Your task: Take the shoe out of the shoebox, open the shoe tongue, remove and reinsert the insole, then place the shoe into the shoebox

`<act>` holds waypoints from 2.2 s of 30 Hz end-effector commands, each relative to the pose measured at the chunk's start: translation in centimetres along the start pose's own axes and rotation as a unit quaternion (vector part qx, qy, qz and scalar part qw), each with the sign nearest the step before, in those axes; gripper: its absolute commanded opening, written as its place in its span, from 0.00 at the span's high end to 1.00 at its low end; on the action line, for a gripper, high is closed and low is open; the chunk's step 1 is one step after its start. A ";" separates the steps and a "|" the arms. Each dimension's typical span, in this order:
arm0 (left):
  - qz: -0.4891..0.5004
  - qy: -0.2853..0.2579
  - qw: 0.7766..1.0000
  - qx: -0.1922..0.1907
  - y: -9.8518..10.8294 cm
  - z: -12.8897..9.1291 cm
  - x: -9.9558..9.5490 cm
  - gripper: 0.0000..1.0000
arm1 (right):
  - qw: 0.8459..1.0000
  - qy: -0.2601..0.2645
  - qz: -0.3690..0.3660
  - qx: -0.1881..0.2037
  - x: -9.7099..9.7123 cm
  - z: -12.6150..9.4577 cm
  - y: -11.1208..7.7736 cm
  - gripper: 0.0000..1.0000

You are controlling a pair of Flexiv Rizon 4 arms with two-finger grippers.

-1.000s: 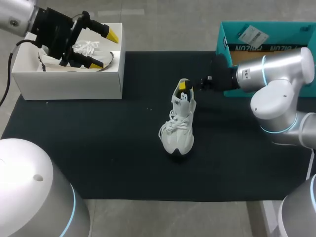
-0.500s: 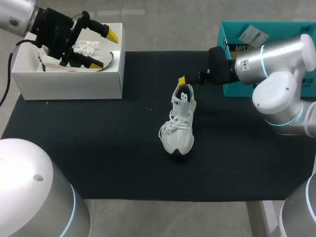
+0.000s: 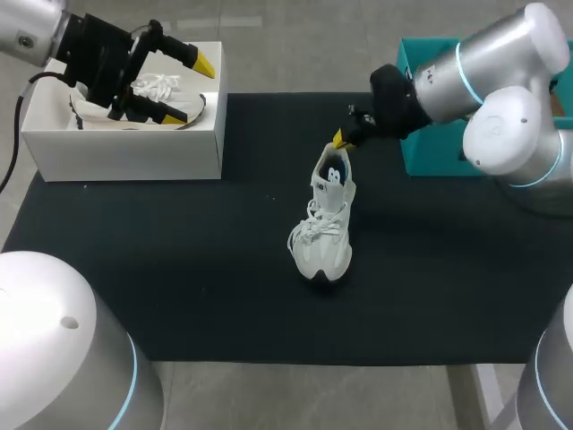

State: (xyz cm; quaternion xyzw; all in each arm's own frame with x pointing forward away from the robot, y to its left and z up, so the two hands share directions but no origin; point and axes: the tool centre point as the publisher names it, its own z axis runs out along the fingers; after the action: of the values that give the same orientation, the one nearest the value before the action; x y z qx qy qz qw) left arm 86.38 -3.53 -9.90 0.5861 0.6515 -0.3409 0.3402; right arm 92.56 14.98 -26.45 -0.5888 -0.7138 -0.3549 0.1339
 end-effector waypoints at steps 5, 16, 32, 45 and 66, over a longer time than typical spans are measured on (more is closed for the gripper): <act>0.000 0.003 1.000 0.000 0.0 0.0 0.0 0.00 | 0.998 -0.054 0.001 0.036 0.4 -0.5 0.5 1.00; 0.000 0.003 1.000 0.000 0.0 0.0 0.0 0.00 | 0.987 -0.152 -0.006 0.054 -0.1 1.3 0.7 1.00; 0.000 0.003 1.000 0.000 0.0 0.0 0.0 0.00 | 0.963 -0.261 -0.037 0.056 -5.1 5.4 1.4 1.00; 0.000 0.003 1.000 0.000 0.0 0.0 0.0 0.00 | 0.956 -0.288 -0.025 0.056 -7.1 5.6 0.9 1.00; 0.000 0.003 1.000 0.000 0.0 0.0 0.0 0.00 | 0.959 -0.269 0.003 0.085 -9.3 10.3 -1.1 1.00</act>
State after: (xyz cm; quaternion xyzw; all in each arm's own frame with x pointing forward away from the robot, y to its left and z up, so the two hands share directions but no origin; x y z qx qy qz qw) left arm 86.38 -3.53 -9.89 0.5862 0.6515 -0.3409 0.3403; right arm 96.15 14.60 -39.04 -0.6512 -0.7492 -0.1202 -0.0139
